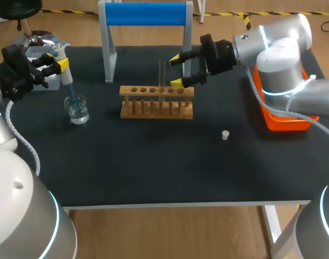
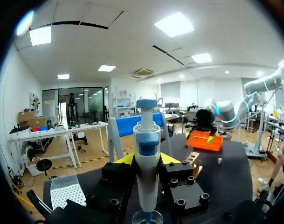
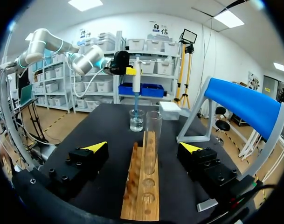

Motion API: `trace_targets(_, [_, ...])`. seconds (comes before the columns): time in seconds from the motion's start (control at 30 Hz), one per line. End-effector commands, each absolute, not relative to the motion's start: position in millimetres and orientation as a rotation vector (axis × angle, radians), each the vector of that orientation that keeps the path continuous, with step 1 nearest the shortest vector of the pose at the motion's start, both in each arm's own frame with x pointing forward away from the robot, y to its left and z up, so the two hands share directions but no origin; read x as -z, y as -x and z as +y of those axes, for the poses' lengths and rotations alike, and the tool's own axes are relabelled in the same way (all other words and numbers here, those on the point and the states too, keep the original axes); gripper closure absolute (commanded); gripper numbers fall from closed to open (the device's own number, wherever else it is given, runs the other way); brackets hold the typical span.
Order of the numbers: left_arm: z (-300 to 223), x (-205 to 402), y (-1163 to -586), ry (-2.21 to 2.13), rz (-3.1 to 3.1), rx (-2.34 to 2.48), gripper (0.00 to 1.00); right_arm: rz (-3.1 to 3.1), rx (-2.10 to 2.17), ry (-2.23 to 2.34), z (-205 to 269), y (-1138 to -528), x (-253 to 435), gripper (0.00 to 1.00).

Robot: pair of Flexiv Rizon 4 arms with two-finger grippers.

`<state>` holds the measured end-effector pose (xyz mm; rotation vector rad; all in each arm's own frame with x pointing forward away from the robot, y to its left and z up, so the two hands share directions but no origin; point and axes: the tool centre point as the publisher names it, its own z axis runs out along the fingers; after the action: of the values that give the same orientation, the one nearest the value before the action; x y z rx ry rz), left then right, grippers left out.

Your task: Invert the test tube, pick up the pipette, mount the tip to pipette, aspirate from beaker and dispense into the tube, eject the tip, return the pipette, and cap with the stopper.

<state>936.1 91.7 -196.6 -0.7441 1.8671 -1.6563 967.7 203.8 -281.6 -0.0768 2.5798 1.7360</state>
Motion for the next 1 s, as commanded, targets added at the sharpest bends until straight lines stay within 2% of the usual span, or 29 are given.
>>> trace_targets(0.03, [91.0,195.9,-936.3,0.748,1.866,1.654,1.00,2.608,-1.706,0.089,214.7,-973.1,285.2,0.00])
trace_targets(1.0, [91.0,195.9,-936.3,0.748,1.866,1.654,1.00,2.726,-1.431,0.079,239.6,-983.5,294.0,0.00])
